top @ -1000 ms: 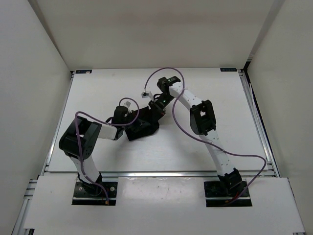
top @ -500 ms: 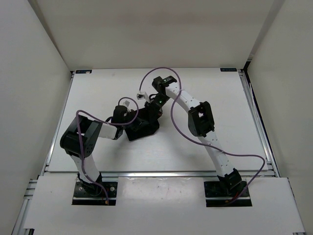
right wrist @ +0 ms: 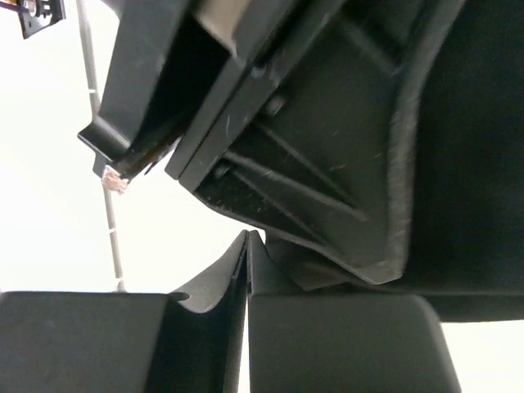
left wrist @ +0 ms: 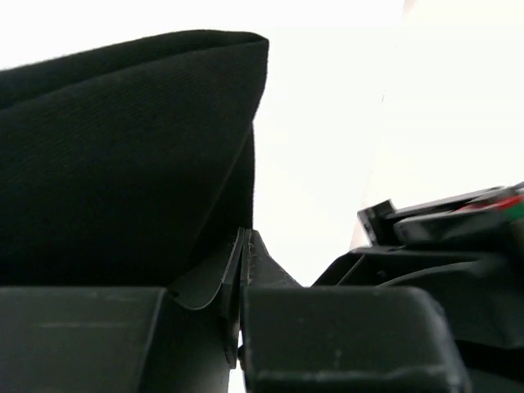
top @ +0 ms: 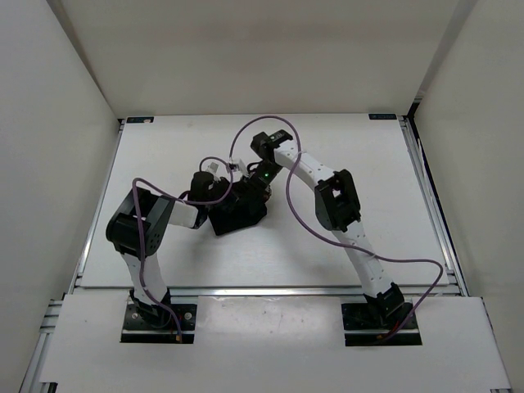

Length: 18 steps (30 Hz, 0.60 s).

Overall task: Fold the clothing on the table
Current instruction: Fold the skirt

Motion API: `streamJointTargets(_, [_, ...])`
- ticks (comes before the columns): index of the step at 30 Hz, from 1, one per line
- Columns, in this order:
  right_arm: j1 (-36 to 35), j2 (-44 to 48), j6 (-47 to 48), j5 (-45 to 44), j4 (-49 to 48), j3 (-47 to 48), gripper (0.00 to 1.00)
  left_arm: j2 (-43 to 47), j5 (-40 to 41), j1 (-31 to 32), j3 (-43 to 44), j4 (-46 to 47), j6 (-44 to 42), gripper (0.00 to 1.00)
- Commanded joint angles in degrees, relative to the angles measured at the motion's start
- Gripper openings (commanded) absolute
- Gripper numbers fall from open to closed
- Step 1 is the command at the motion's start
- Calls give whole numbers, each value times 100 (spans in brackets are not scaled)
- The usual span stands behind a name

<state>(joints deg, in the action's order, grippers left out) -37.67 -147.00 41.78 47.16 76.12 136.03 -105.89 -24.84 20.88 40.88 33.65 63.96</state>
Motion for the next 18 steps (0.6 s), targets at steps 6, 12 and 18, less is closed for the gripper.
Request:
streamJointTargets(6, [145,-241,-942,-742,44,362,0,498,-126,-207,-80,-44,-210,12])
streamJointTargets(12, [576,-320,-1285,98,70,197,0,789,-100,-436,-353,-200,-376,12])
streamJointTargets(18, [744,-373,-1392,-39,44,-173,0,789,-197,-498,-520,-350,-420,12])
